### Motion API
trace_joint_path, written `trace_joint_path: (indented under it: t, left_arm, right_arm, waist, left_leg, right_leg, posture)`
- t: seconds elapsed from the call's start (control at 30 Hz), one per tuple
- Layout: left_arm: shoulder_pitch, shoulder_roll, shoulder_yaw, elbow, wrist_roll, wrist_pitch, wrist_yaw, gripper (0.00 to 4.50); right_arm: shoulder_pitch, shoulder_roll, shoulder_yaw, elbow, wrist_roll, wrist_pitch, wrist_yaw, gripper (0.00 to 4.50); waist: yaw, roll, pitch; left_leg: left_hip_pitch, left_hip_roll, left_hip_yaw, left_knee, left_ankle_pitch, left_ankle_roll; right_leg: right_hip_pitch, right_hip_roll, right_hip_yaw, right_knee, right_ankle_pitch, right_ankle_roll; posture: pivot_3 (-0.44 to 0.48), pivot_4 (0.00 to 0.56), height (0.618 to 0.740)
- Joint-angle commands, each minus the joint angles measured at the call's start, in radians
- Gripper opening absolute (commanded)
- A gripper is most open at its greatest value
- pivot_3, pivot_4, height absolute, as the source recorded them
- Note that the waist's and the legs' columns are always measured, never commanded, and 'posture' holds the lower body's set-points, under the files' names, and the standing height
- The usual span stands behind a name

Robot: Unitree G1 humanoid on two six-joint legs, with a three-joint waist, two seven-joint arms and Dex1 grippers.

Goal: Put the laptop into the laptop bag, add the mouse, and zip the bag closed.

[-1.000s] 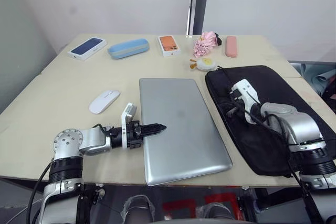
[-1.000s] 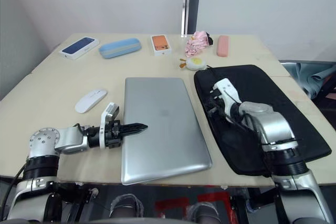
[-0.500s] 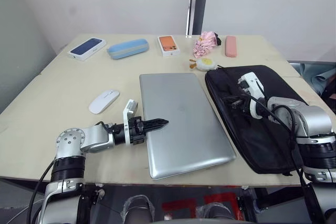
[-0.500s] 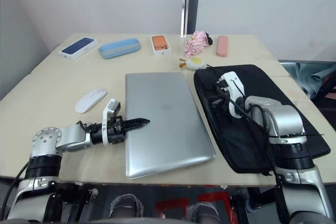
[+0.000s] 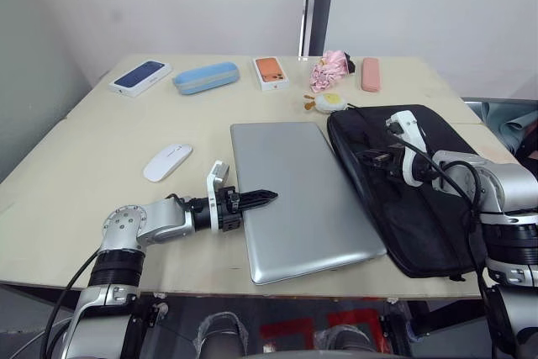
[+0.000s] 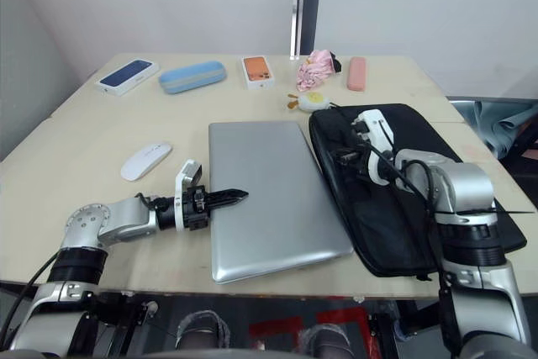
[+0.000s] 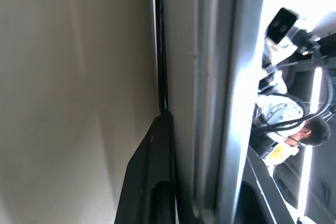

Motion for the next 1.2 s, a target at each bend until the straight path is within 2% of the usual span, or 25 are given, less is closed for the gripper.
trace_joint_path:
  t: [0.03,0.33,0.57,0.87,1.0,1.2]
  left_arm:
    - [-0.060,-0.023,0.006,-0.066,-0.075,-0.020,-0.056,0.33]
    - [-0.122,-0.061,-0.031,-0.020,-0.022,-0.024,-0.078,0.33]
    - [-0.231,-0.138,-0.024,0.133,0.064,-0.017,-0.096,0.33]
    - [-0.316,-0.199,-0.015,0.209,0.223,0.016,-0.198,0.33]
    - [-0.341,-0.234,-0.040,0.206,0.352,-0.027,-0.268,0.33]
    - [-0.362,-0.285,-0.006,0.232,0.457,-0.054,-0.349,0.33]
  right_arm:
    - [-0.025,0.006,-0.038,-0.047,0.030,0.003,-0.016,0.02]
    - [-0.036,0.043,-0.044,-0.060,0.052,0.015,-0.062,0.02]
    - [-0.039,0.083,-0.056,-0.091,0.077,0.047,-0.109,0.02]
    - [-0.053,0.110,-0.067,-0.111,0.108,0.073,-0.147,0.02]
    - [-0.066,0.145,-0.059,-0.125,0.122,0.088,-0.171,0.02]
    - [-0.079,0.192,-0.078,-0.141,0.143,0.120,-0.206,0.02]
  waist:
    - [0.001,0.000,0.000]
    - [0.001,0.000,0.000]
    - [0.002,0.000,0.000]
    - [0.002,0.000,0.000]
    - [0.002,0.000,0.000]
    - [0.002,0.000,0.000]
  left_leg:
    - [0.000,0.000,0.000,0.000,0.000,0.000]
    - [0.000,0.000,0.000,0.001,0.000,0.000]
    - [0.000,0.000,0.000,0.002,0.000,0.000]
    - [-0.001,0.000,0.000,0.002,0.000,0.000]
    - [-0.001,0.000,0.000,0.002,0.001,0.000]
    - [-0.001,0.000,0.000,0.003,0.001,0.000]
  right_leg:
    - [0.000,0.000,0.000,0.000,0.000,0.000]
    - [0.000,0.000,0.001,0.001,0.001,0.001]
    - [0.000,0.000,0.001,0.001,0.001,0.002]
    - [0.000,0.000,0.001,0.001,0.001,0.002]
    - [0.000,0.000,0.001,0.001,0.001,0.002]
    - [0.000,0.000,0.001,0.001,0.001,0.002]
  posture:
    - [0.000,0.150,0.740]
    - [0.000,0.150,0.740]
    - [0.000,0.150,0.740]
    - [0.000,0.150,0.740]
    - [0.000,0.150,0.740]
    - [0.000,0.150,0.740]
